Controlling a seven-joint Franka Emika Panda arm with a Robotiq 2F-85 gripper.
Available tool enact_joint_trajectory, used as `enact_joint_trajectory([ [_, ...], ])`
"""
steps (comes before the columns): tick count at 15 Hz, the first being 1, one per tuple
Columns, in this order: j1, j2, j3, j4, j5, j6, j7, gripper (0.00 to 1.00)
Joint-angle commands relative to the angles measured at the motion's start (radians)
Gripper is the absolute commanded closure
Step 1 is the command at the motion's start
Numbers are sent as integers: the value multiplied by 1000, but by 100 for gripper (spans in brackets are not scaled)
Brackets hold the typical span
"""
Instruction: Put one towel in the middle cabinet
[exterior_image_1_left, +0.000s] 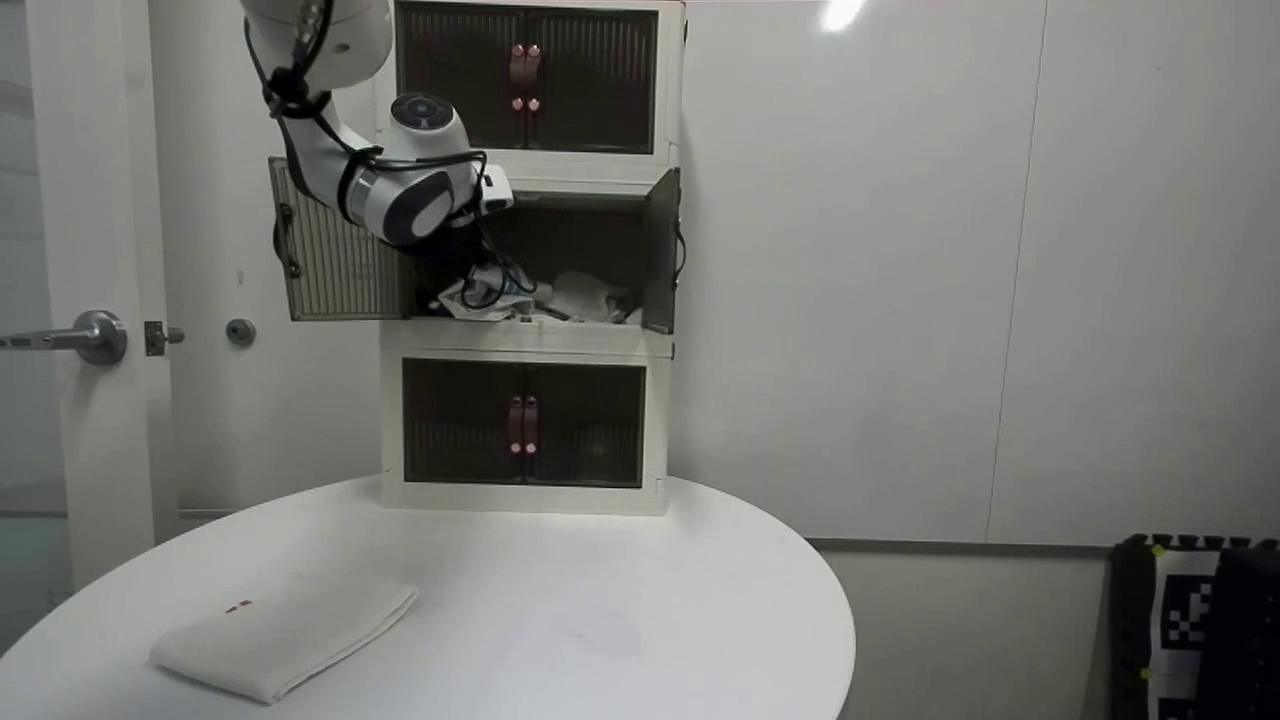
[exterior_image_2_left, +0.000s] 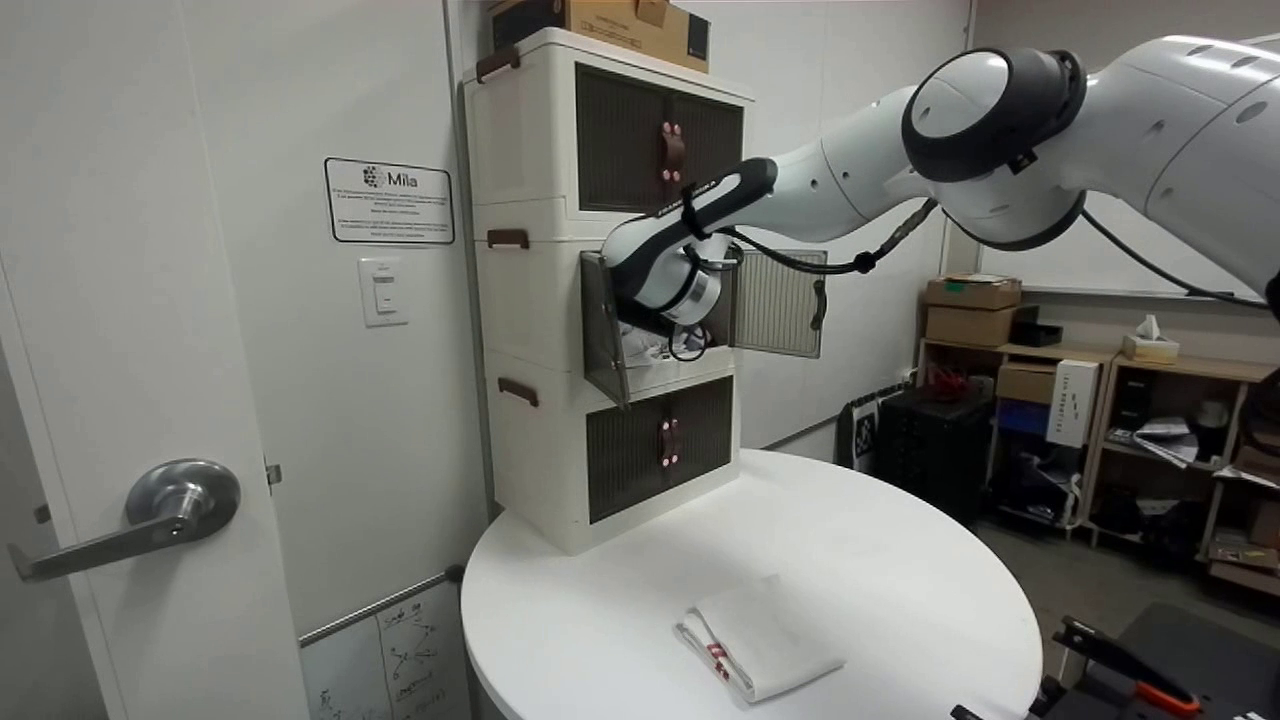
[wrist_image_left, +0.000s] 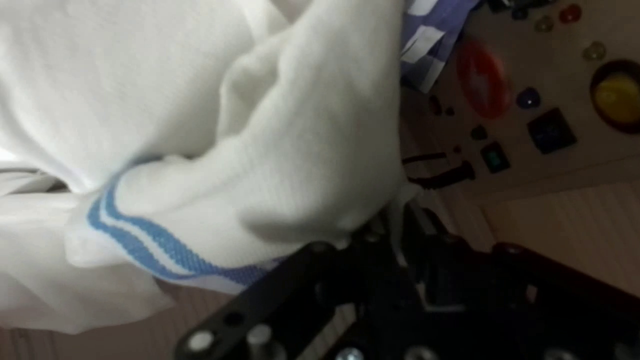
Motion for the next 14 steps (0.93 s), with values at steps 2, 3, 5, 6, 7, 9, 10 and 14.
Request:
enact_joint_trajectory([
  [2,-4,0,0,0,0,-2,0,70],
  [3,-4,0,0,0,0,-2,0,68],
  [5,-4,0,0,0,0,-2,0,68],
  [6,-4,0,0,0,0,-2,0,68],
  [7,-4,0,0,0,0,-2,0,68],
  [9,-4,0,0,0,0,-2,0,68],
  [10,-4,0,0,0,0,-2,0,68],
  [14,-4,0,0,0,0,-2,0,43],
])
